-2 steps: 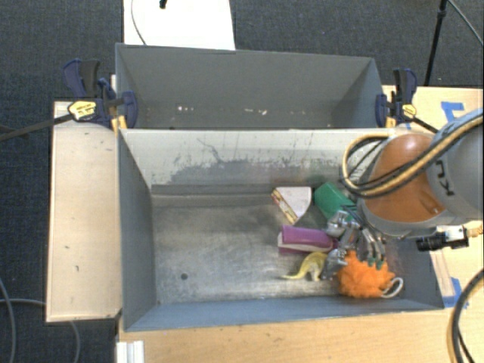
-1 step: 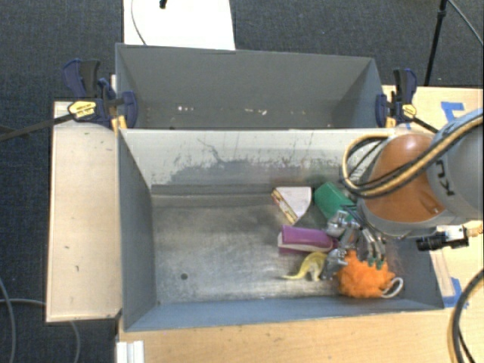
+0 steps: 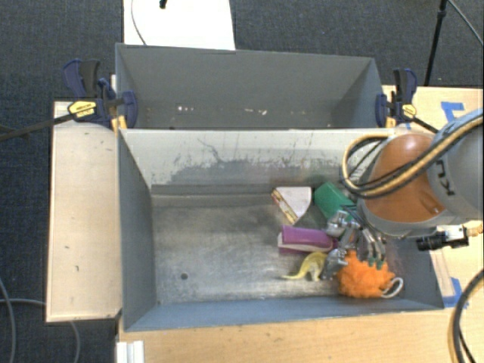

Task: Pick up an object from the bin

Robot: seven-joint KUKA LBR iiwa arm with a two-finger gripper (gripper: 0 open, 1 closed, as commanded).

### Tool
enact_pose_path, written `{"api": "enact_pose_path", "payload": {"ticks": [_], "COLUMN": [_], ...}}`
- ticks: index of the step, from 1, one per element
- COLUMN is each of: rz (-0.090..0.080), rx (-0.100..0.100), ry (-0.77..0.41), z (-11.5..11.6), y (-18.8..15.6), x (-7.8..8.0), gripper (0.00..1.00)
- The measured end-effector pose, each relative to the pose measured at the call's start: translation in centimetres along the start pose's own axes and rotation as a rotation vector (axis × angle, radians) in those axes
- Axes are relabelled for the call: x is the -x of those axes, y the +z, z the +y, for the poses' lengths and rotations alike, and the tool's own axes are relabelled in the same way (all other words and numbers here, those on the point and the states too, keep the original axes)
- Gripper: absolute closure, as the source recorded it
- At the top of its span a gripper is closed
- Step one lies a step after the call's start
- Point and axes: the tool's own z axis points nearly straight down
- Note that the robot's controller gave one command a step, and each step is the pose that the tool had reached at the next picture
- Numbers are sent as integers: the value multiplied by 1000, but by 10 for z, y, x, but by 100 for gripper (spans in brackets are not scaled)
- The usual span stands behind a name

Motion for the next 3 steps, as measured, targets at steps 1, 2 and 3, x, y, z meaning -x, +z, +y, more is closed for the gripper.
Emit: {"api": "enact_pose_path", "payload": {"ticks": [1, 2, 3], "rz": [0, 0, -28], "rx": [0, 0, 0], "ry": [-3, -3, -285], "z": [0, 0, 11], "y": [0, 0, -2], "x": [0, 0, -2], "gripper": [100, 100, 100]}}
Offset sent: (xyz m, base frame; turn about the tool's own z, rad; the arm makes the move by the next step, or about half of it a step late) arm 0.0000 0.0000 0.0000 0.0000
